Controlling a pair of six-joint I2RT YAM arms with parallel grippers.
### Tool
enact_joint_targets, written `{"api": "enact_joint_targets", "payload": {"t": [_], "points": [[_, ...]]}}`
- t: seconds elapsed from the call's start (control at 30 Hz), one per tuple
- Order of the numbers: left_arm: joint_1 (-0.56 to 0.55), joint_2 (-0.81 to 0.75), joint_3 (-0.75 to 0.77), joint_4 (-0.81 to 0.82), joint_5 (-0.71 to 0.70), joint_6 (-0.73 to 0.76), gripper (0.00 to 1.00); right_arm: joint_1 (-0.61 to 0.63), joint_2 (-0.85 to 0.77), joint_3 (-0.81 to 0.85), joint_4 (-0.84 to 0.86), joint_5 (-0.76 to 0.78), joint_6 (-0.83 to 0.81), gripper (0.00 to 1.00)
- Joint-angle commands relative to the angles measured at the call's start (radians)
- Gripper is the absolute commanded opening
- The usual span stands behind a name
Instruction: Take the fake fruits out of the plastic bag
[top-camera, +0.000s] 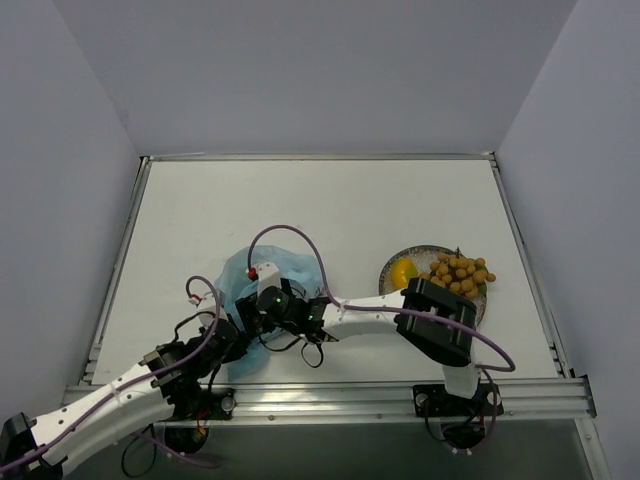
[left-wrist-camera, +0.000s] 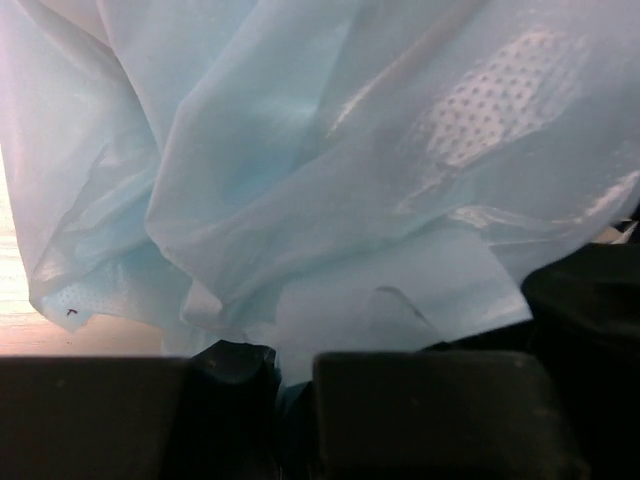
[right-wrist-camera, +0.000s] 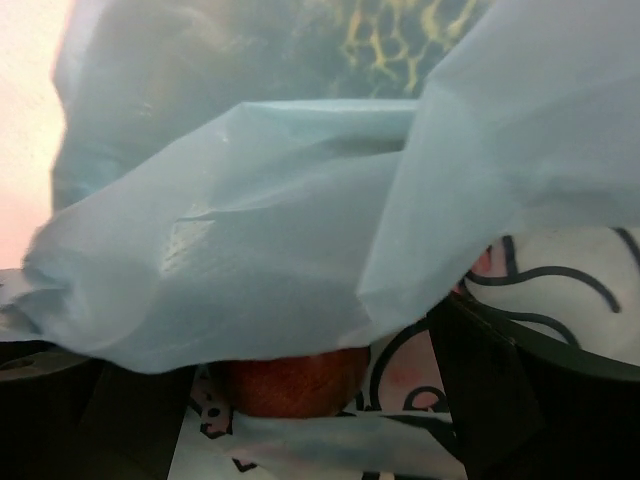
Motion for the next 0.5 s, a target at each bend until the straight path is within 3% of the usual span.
{"api": "enact_joint_targets", "payload": {"t": [0.0, 0.27, 0.4, 0.47], "points": [[-0.002, 0.021, 0.037, -0.003, -0.019, -0.019, 0.02, 0.006, 0.074, 0.023, -0.029, -0.043, 0.022, 0.85], [-0.002, 0.03, 0.028, -0.014, -0.019, -0.039, 0.02, 0.024, 0.056, 0.008, -0.094, -0.02, 0.031, 0.81], [-0.002, 0.023, 0.016, 0.038, -0.016, -0.031, 0.02, 0.027, -0.032, -0.032, -0.076, 0.029, 0.037, 0.59], [-0.002, 0.027, 0.019, 0.048, -0.016, -0.03, 0.02, 0.027, -0.059, -0.045, -0.06, 0.066, 0.037, 0.53]]}}
